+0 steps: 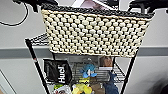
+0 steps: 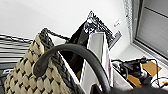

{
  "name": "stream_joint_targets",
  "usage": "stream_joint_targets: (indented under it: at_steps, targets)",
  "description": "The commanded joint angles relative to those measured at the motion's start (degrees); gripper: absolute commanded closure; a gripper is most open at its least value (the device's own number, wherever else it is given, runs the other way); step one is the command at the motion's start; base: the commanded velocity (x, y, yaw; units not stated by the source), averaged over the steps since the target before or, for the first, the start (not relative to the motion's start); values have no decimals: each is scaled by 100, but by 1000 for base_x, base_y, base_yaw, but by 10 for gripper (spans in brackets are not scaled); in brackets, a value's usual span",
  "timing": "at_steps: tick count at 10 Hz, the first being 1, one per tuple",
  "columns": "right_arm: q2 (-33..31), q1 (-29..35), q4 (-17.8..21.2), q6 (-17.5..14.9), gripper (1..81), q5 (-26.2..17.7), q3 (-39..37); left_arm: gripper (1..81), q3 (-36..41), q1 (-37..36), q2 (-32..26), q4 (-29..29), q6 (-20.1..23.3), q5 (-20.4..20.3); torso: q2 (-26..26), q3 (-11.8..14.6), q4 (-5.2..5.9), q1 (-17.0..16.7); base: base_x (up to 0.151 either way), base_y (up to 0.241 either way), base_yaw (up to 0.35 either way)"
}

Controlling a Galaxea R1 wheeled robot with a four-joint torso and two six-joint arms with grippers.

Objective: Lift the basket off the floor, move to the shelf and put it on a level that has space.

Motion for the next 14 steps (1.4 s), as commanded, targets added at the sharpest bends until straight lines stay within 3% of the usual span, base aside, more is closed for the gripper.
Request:
stream_joint_targets:
  at_steps: [1,7,14]
  targets:
    - [639,831,-105,-277,811,132,-921,811,-791,-738,482,46,65,-172,0,0,0,0,0,0,0]
    - [1317,726,-105,-797,811,-272,-2004,811,-1830,-431,1160,679,82,-67,0,0,0,0,0,0,0]
    - [1984,321,-105,-1780,811,-615,-3496,811,-3032,-17,1871,1487,100,109,4,-4,0,4,0,0,0]
